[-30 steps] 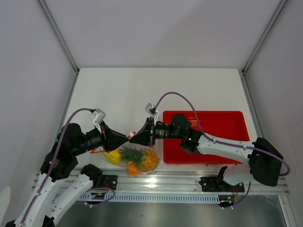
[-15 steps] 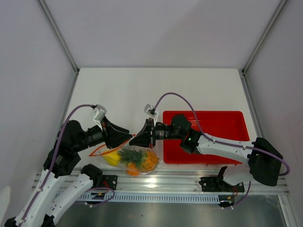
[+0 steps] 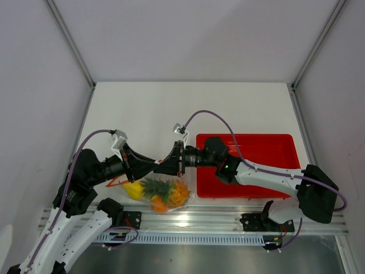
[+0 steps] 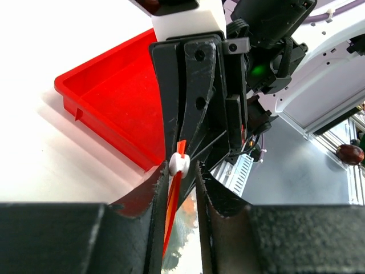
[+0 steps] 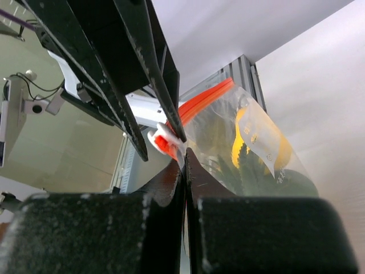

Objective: Place the food in the zip-top bag and seal the zipper
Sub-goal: Zip the zipper food storage bag at the center of the board.

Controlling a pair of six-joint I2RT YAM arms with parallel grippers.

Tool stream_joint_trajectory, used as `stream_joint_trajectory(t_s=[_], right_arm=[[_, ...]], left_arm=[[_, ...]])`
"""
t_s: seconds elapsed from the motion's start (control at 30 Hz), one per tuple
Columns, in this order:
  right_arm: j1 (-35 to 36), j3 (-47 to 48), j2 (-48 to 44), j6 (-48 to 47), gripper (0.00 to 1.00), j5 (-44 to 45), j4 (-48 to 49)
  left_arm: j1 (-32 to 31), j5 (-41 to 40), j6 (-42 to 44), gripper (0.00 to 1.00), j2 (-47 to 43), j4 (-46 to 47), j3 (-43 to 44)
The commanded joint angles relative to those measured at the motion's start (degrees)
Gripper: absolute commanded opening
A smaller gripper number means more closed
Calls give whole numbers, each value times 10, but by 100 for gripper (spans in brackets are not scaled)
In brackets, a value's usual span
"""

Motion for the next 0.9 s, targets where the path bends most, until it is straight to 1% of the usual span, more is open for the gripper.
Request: stream_joint_trajectory(t_s=[0.0, 0.07, 0.13, 0.17, 0.23, 0.3, 0.37, 0.47, 0.53, 0.73, 0.8, 0.87], right_arm=[[-1, 39, -4, 27, 0, 17, 27], [0, 46, -3, 28, 0, 15, 20], [2, 51, 0, 26, 0, 14, 11], [2, 50, 0, 27, 0, 14, 11], [3, 49, 3, 29, 0, 12, 18], [4, 47, 5, 33, 0, 10, 21], [6, 48, 7, 31, 0, 11, 18], [7, 48, 9, 28, 0, 10, 16], [8, 48, 9, 28, 0, 11, 14], [8, 48, 12, 30, 0, 11, 14], [7, 47, 12, 29, 0, 12, 12], [6, 46, 11, 29, 0, 12, 10]], left_arm=[[-2, 5, 12, 26, -5, 24, -10], [-2, 3, 12, 25, -4, 24, -11], [-2, 2, 12, 22, -4, 26, -12], [-2, -1, 12, 19, -3, 28, -13], [-2, -4, 11, 14, -2, 30, -12], [-2, -5, 8, 13, 0, 31, -13], [-2, -9, 3, 13, -1, 33, -13], [-2, -13, -4, 16, -7, 40, -13], [-2, -19, -5, 17, -8, 36, -10], [-2, -27, -11, 10, -1, 21, -4], [-2, -27, -13, 10, 0, 18, -2], [-2, -27, -13, 19, -1, 18, -2]])
